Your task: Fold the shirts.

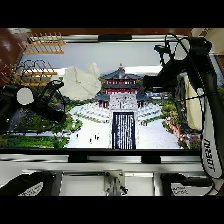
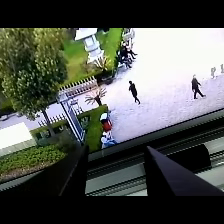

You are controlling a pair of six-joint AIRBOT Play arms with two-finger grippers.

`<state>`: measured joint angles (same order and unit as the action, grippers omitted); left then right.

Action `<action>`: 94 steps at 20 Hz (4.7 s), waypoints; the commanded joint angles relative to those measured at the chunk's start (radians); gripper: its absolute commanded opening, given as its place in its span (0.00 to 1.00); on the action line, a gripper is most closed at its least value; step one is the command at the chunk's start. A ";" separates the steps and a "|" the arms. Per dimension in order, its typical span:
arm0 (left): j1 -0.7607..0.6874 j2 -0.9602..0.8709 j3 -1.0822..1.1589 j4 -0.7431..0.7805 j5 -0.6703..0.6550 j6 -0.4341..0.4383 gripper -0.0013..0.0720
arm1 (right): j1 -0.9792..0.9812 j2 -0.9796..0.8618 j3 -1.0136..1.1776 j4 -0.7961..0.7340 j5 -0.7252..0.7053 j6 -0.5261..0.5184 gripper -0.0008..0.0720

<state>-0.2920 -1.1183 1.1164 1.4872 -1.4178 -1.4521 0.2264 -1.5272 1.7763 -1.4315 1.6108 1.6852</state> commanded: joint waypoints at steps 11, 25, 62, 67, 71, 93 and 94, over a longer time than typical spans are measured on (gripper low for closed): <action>0.001 0.001 0.000 0.000 0.000 0.000 0.57 | 0.001 0.000 0.000 0.000 0.000 0.000 0.77; -0.004 -0.019 -0.001 -0.083 0.075 -0.326 0.54 | 0.001 0.000 0.000 0.009 0.063 0.002 0.77; 0.059 -0.274 0.748 -0.175 0.417 0.004 0.06 | 0.001 0.159 0.001 -0.146 -0.164 0.023 0.77; -0.187 -0.069 0.575 -0.167 0.158 -0.045 0.06 | 0.036 0.363 -0.011 -0.101 -0.028 0.092 0.77; -0.423 -0.041 0.132 0.006 0.266 -0.282 0.06 | 0.180 0.442 -0.248 -0.185 0.020 0.134 0.77; 0.111 -0.023 -0.536 -0.451 0.476 -0.143 0.99 | -0.182 0.010 -0.575 0.404 -0.150 -0.142 0.92; 0.103 -0.032 -0.536 -0.485 0.511 -0.126 0.98 | -0.172 -0.009 -0.575 0.408 -0.151 -0.142 0.92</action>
<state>-0.1844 -1.1233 0.6170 1.1378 -1.0382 -1.6218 0.0372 -1.4773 1.2018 -1.0576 1.4567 1.5581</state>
